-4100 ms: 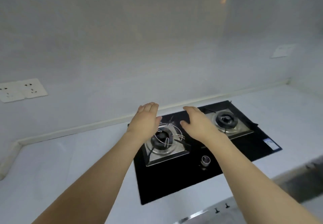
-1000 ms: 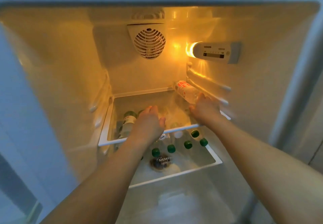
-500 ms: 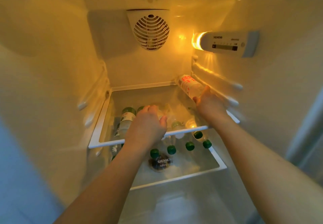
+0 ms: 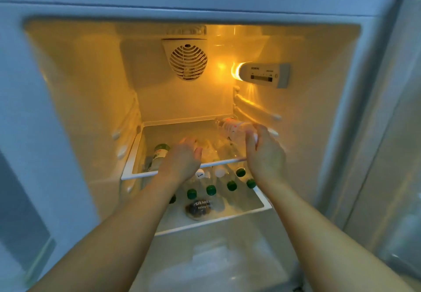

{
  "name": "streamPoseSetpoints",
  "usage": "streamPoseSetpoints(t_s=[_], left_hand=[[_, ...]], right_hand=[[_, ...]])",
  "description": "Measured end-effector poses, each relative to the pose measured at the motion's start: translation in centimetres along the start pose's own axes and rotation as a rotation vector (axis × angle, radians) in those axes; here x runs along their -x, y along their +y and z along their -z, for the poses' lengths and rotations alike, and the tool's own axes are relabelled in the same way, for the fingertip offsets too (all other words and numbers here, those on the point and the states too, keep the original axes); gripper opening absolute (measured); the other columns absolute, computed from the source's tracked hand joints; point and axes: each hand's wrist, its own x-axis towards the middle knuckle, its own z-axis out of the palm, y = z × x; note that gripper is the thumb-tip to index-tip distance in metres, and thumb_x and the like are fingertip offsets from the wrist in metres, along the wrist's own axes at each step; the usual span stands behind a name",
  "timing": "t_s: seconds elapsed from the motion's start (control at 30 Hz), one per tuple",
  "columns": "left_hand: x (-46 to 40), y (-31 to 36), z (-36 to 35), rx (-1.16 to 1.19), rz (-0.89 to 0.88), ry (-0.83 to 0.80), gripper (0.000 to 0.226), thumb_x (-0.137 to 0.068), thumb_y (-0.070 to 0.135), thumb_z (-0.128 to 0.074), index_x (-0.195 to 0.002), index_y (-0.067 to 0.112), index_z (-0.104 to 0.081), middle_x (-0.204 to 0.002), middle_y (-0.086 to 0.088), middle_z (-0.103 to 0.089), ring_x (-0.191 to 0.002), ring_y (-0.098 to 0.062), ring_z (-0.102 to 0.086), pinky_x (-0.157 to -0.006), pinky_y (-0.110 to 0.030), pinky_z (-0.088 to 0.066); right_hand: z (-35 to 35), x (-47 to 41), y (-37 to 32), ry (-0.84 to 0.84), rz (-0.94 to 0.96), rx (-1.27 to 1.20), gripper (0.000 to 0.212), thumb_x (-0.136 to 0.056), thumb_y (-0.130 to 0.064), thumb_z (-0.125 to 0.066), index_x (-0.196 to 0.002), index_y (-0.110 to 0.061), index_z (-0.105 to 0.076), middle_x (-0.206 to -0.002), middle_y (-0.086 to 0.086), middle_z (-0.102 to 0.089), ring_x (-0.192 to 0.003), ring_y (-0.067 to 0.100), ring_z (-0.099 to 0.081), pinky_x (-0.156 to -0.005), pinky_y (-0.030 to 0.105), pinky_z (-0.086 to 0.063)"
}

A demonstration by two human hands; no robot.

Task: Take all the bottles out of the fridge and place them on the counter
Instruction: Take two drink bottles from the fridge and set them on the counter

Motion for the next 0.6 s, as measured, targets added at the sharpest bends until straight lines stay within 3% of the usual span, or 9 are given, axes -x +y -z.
streamPoseSetpoints(t_s=[0.1, 0.23, 0.37, 0.5, 0.6], left_hand=[[2.3, 0.6, 0.8, 0.053, -0.046, 0.121, 0.037, -0.103, 0.027, -0.042, -0.133, 0.008, -0.050, -0.127, -0.010, -0.057, -0.112, -0.026, -0.054, -0.085, -0.031, -0.040], [5.4, 0.0, 1.1, 0.118, -0.077, 0.252, 0.031, -0.100, 0.017, -0.043, -0.126, 0.005, -0.055, -0.121, -0.013, -0.058, -0.110, -0.027, -0.053, -0.091, -0.033, -0.041], [8.2, -1.1, 0.4, 0.117, -0.097, 0.341, 0.024, -0.099, 0.018, -0.046, -0.118, 0.008, -0.058, -0.111, -0.009, -0.059, -0.101, -0.024, -0.055, -0.085, -0.037, -0.047], [9.5, -1.4, -1.4, 0.085, -0.121, 0.250, 0.015, -0.099, 0.023, -0.046, -0.100, 0.016, -0.059, -0.090, 0.002, -0.059, -0.080, -0.015, -0.055, -0.062, -0.024, -0.041], [9.1, -1.6, -3.7, 0.130, 0.022, 0.056, 0.016, -0.097, 0.026, -0.044, -0.087, 0.018, -0.055, -0.080, 0.001, -0.058, -0.074, -0.018, -0.056, -0.064, -0.033, -0.049]], right_hand=[[3.2, 0.3, -1.4, 0.113, 0.059, 0.026, 0.032, -0.102, -0.035, -0.035, -0.115, -0.016, -0.056, -0.095, 0.015, -0.067, -0.086, 0.038, -0.061, -0.062, 0.036, -0.036], [6.7, 0.6, -3.5, 0.141, 0.127, 0.115, 0.031, -0.102, -0.035, -0.037, -0.109, -0.012, -0.057, -0.086, 0.016, -0.066, -0.079, 0.040, -0.059, -0.059, 0.034, -0.029], [9.3, 1.9, -4.6, 0.166, 0.187, 0.149, 0.032, -0.101, -0.037, -0.038, -0.106, -0.011, -0.056, -0.080, 0.016, -0.064, -0.074, 0.041, -0.057, -0.058, 0.035, -0.030], [11.9, 2.8, -5.7, 0.169, 0.229, 0.147, 0.032, -0.098, -0.039, -0.039, -0.105, -0.013, -0.057, -0.079, 0.017, -0.063, -0.074, 0.042, -0.056, -0.058, 0.037, -0.033], [13.5, 3.7, -6.4, 0.114, 0.267, 0.183, 0.031, -0.097, -0.038, -0.041, -0.103, -0.013, -0.057, -0.081, 0.014, -0.063, -0.076, 0.040, -0.056, -0.062, 0.038, -0.040]])
